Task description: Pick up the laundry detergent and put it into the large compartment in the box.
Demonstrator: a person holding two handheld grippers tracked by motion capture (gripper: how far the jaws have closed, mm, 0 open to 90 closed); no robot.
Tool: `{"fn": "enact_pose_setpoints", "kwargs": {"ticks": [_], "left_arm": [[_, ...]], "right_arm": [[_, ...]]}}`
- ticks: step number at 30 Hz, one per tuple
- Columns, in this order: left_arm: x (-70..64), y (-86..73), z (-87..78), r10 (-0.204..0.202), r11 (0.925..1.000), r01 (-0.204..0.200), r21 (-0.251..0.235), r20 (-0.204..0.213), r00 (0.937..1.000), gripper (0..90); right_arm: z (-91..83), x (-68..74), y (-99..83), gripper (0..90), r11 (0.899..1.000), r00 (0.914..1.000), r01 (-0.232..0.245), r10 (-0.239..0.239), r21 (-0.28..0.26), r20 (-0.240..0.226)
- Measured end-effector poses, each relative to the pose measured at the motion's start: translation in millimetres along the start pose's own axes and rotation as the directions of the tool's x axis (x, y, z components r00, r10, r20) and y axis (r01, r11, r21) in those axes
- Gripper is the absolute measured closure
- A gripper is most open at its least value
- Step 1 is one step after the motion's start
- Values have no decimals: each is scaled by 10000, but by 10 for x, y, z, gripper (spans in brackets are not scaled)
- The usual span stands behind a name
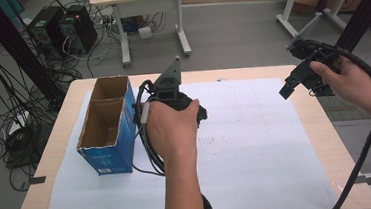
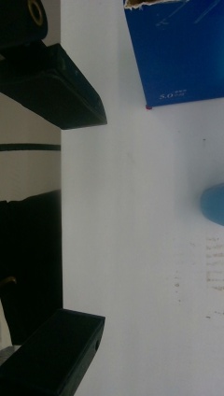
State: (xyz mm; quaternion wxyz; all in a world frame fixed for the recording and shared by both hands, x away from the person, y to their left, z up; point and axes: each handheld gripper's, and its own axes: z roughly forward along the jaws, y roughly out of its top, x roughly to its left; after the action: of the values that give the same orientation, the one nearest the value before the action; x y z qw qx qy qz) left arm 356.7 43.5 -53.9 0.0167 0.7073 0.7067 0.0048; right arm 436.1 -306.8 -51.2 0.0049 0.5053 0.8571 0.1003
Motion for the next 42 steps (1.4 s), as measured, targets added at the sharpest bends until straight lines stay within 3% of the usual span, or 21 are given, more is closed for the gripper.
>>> {"fn": "enact_pose_setpoints", "kwargs": {"ticks": [19, 31, 42], "left_arm": [[-145, 240, -349, 178, 9955, -198, -927, -225, 9996, 51], [-94, 484, -378, 54, 9914, -73, -1303, -149, 9999, 50], [4, 703, -278, -329, 9890, 298, -1445, -191, 9993, 50]], "right_arm": [[-78, -79, 18, 37, 10000, 10000, 23, -23, -29, -73], [-47, -105, 127, 37, 9999, 9999, 137, -137, 30, 2], [32, -183, 257, 36, 9996, 10000, 94, -95, 260, 27]]}}
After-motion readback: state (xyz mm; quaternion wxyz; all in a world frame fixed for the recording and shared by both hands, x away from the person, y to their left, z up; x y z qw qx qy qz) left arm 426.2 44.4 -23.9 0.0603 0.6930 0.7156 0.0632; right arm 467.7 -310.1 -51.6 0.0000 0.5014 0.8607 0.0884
